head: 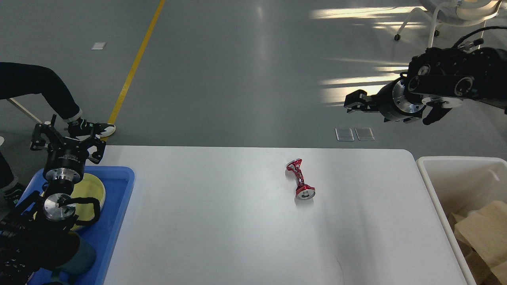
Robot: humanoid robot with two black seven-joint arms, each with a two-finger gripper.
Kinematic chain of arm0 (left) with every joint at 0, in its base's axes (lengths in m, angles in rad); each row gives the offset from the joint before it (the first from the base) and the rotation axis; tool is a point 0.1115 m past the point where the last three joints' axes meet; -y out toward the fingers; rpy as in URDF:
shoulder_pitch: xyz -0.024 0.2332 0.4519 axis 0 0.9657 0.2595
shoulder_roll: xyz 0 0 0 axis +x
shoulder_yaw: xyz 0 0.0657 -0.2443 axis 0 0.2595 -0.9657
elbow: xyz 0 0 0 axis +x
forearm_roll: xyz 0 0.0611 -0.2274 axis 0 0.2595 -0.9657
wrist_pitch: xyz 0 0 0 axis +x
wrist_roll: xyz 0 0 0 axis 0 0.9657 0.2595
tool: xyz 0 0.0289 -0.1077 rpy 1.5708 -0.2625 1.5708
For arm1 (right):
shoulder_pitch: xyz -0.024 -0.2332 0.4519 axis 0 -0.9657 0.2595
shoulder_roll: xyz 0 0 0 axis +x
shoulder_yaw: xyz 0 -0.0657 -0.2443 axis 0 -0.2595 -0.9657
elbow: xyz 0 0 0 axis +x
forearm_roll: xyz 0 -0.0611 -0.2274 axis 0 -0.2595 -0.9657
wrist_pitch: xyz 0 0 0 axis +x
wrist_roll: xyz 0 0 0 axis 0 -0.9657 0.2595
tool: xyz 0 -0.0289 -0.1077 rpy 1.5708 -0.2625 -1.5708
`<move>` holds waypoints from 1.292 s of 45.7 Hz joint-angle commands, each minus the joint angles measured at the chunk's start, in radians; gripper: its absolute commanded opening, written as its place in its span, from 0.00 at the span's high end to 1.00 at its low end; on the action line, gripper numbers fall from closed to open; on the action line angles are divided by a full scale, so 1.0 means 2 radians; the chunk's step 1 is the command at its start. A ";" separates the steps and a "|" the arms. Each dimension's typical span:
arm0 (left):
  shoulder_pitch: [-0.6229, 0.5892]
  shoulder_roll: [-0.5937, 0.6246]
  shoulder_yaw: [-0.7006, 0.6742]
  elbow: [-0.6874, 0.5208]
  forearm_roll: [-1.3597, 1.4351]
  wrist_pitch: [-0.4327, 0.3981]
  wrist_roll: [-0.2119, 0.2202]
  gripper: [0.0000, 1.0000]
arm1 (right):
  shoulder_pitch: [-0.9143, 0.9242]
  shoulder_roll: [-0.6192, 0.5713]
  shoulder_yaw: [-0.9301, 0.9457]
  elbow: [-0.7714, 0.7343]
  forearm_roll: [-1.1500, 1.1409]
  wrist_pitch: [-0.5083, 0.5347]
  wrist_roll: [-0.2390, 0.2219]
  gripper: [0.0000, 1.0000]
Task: Tidy desktop
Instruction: 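Move the right gripper back over the red candy wrapper, then lower the right gripper and grasp the red candy wrapper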
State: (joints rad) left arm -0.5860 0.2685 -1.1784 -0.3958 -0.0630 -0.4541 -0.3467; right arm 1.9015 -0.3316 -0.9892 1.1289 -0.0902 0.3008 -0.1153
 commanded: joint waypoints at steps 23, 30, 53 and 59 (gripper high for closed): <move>0.000 0.000 0.000 0.000 0.000 0.000 0.000 0.04 | -0.159 0.106 0.046 -0.079 -0.123 -0.064 0.017 0.00; 0.000 0.000 -0.001 0.000 -0.001 0.000 0.000 0.04 | -0.193 0.137 0.046 -0.085 -0.124 -0.071 0.017 0.00; 0.000 0.000 -0.001 0.000 -0.001 0.000 0.000 0.04 | -0.334 0.180 0.070 -0.213 -0.121 -0.109 0.016 0.00; 0.000 0.000 0.000 0.000 0.000 0.000 0.000 0.04 | -0.349 0.186 0.070 -0.225 -0.121 -0.127 0.016 0.00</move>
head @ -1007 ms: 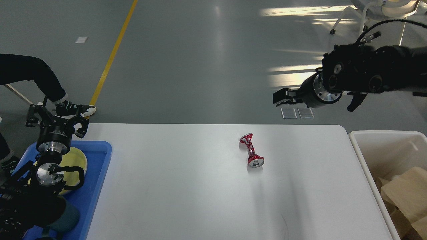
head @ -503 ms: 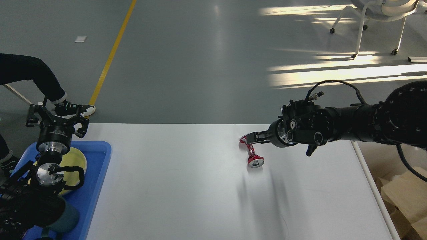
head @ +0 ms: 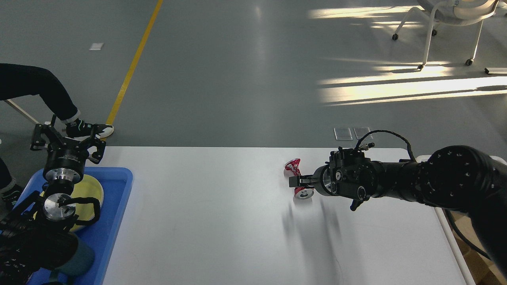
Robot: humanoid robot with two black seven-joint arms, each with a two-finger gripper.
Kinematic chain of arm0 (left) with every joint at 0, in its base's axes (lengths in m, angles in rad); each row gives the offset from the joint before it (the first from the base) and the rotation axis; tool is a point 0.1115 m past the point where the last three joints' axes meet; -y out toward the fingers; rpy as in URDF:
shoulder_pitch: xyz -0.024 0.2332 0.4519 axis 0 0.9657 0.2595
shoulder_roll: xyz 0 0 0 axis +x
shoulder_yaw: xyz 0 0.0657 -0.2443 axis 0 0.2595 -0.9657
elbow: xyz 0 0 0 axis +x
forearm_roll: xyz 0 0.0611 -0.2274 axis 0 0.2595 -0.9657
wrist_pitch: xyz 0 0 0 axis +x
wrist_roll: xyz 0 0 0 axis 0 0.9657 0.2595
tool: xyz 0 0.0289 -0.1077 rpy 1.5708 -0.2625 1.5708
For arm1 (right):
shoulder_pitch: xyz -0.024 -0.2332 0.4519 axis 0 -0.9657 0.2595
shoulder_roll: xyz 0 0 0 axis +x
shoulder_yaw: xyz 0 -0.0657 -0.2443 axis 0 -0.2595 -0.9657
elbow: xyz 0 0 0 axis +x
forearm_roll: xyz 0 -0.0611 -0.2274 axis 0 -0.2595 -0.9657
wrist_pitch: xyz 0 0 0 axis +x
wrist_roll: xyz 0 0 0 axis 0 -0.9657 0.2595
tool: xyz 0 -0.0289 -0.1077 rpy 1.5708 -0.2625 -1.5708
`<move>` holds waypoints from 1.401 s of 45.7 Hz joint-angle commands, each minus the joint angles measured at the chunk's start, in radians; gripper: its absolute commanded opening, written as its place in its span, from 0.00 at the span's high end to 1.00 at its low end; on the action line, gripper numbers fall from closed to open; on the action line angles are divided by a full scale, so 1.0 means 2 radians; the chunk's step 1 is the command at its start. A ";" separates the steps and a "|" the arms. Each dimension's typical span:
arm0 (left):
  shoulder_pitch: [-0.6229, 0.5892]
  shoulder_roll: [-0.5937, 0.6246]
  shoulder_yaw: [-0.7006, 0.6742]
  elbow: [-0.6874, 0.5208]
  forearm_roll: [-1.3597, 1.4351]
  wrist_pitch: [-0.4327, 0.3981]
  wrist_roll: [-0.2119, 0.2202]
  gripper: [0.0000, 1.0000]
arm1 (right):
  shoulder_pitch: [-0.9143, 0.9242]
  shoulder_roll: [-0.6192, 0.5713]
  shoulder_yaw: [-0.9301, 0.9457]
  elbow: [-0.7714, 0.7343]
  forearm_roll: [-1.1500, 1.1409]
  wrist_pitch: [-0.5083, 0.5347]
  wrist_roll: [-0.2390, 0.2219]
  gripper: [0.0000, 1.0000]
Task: Tidy desktop
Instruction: 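Lower the right gripper and grasp the red candy wrapper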
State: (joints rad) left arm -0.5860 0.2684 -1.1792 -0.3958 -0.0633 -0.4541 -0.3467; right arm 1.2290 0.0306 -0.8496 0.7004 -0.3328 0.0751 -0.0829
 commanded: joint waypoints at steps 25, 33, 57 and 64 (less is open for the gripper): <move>0.000 0.000 0.000 0.000 0.000 0.000 0.000 0.04 | -0.033 0.007 0.001 -0.014 0.002 -0.050 0.000 0.01; 0.000 0.000 0.000 0.000 0.000 0.000 0.000 0.04 | -0.040 0.008 0.003 -0.013 0.002 -0.053 0.000 0.05; 0.000 0.000 0.000 0.000 0.000 0.000 0.000 0.04 | -0.068 0.009 0.031 -0.013 0.004 -0.114 0.000 0.33; 0.000 0.000 0.000 0.000 0.000 0.000 0.000 0.04 | -0.068 0.009 0.028 -0.013 0.005 -0.110 -0.001 0.59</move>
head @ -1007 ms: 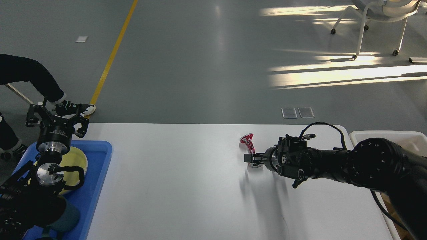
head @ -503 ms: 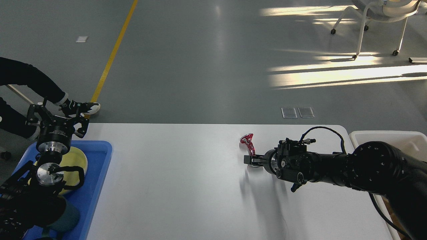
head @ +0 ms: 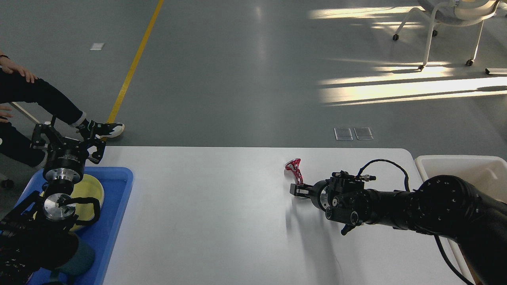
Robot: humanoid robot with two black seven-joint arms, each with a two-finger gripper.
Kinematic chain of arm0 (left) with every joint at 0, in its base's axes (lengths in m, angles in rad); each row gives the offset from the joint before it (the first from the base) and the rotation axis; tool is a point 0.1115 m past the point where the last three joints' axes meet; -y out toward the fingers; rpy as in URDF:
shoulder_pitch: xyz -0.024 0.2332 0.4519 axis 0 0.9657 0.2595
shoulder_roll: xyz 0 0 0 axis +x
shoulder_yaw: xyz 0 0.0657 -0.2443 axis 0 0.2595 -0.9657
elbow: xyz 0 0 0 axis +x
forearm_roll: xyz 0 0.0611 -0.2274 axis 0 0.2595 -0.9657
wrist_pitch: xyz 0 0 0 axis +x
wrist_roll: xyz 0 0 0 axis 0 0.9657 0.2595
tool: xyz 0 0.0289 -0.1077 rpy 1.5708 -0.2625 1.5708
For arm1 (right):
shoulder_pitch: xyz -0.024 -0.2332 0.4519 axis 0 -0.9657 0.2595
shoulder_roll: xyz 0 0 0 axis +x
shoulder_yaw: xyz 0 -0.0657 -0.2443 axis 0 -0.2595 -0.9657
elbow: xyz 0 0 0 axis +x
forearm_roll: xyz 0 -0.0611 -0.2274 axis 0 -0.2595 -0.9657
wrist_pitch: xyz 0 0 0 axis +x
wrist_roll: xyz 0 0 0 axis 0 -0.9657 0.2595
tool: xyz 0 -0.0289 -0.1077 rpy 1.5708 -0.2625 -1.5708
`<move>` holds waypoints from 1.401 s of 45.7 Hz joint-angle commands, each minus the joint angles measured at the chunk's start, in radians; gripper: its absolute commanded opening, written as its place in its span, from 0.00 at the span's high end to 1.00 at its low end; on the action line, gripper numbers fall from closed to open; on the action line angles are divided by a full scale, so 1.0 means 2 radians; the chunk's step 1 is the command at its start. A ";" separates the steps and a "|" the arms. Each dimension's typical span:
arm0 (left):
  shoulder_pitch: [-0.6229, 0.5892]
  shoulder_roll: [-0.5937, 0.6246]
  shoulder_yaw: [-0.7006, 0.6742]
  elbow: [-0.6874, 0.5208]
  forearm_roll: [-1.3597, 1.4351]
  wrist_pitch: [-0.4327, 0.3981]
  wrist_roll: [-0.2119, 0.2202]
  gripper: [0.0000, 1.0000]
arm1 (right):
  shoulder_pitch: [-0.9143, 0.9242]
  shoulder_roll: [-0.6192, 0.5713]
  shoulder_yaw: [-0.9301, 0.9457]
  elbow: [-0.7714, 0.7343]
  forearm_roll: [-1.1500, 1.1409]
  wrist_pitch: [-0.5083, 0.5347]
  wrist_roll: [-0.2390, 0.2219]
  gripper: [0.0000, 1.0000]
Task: Tidy desktop
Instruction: 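Lower the right gripper and grasp the red candy wrapper, then carry the red wrapper into the white bin and release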
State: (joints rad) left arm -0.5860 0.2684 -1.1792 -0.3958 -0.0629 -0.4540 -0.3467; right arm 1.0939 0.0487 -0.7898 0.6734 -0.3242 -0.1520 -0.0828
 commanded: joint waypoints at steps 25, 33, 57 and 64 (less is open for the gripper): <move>0.000 0.000 0.000 0.000 0.000 0.000 0.000 0.04 | 0.073 -0.048 0.006 0.066 0.002 0.005 0.000 0.67; 0.000 0.000 0.000 0.000 -0.001 0.000 0.000 0.04 | 0.149 -0.106 0.008 0.153 0.002 0.006 0.000 0.66; 0.000 0.000 0.000 0.000 0.000 0.000 0.000 0.04 | 0.293 -0.272 0.016 0.229 0.003 0.055 0.004 0.65; 0.000 0.000 0.000 0.000 0.000 0.000 0.000 0.04 | 0.222 -0.318 0.017 0.164 0.004 0.048 0.000 0.65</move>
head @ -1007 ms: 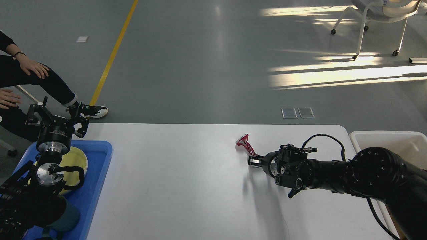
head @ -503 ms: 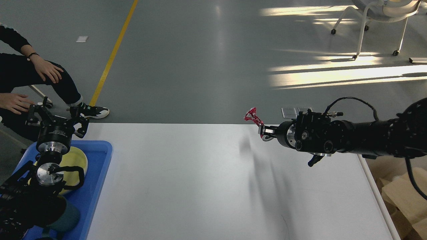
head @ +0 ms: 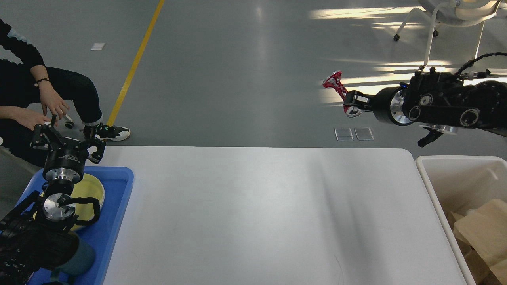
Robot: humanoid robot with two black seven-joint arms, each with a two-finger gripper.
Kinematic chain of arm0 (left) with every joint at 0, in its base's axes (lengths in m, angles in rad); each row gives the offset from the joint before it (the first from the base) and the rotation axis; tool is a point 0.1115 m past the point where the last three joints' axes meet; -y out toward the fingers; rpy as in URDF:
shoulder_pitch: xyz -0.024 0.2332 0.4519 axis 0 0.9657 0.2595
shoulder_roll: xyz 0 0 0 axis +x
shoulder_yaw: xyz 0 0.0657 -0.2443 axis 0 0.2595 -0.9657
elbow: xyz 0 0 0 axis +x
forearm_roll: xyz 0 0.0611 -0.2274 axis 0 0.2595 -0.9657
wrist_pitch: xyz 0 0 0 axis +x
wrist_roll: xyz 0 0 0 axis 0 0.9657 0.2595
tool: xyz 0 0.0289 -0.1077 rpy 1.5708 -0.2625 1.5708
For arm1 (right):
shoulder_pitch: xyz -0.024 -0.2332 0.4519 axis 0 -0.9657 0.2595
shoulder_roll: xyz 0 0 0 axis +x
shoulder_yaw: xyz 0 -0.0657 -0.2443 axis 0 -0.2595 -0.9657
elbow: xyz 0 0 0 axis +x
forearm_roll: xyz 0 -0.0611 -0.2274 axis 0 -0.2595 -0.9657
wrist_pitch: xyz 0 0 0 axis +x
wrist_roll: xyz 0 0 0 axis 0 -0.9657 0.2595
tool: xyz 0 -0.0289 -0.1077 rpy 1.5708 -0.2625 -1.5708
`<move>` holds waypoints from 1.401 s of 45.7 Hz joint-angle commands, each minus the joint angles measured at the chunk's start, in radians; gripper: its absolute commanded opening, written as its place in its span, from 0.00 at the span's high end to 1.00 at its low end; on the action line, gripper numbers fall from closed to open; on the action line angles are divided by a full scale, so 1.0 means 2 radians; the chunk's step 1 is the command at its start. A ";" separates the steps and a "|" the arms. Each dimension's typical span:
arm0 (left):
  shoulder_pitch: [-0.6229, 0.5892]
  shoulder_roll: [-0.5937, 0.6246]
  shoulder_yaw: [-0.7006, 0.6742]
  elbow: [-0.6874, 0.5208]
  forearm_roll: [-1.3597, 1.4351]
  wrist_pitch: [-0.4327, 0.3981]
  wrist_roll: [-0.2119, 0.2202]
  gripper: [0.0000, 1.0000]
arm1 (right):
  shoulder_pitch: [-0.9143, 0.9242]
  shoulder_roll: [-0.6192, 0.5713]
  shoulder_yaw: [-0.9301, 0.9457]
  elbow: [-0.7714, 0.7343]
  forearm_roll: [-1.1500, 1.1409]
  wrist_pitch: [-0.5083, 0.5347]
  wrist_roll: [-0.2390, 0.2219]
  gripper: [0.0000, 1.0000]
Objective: Tidy desktop
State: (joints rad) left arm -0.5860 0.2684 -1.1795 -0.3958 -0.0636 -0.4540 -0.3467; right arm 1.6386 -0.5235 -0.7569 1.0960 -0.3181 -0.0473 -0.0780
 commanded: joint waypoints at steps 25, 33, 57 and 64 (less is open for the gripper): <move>0.000 0.000 0.000 0.000 0.000 0.000 0.000 0.04 | -0.339 -0.077 0.046 -0.287 0.035 -0.007 0.000 0.25; 0.000 0.000 0.000 0.000 0.000 0.000 0.000 0.04 | -0.364 -0.062 0.047 -0.307 0.042 -0.007 -0.001 0.00; 0.000 0.000 0.000 0.000 0.000 0.000 0.000 0.04 | -0.329 -0.057 0.474 -0.310 0.145 -0.002 0.004 0.00; 0.000 0.000 0.001 0.000 0.000 0.000 0.000 0.04 | -0.334 -0.006 0.657 -0.287 0.145 0.001 0.040 0.00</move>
State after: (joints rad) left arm -0.5860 0.2685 -1.1797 -0.3958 -0.0640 -0.4541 -0.3467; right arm 0.9795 -0.5867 0.3442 0.4855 -0.0277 -0.0485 -0.0548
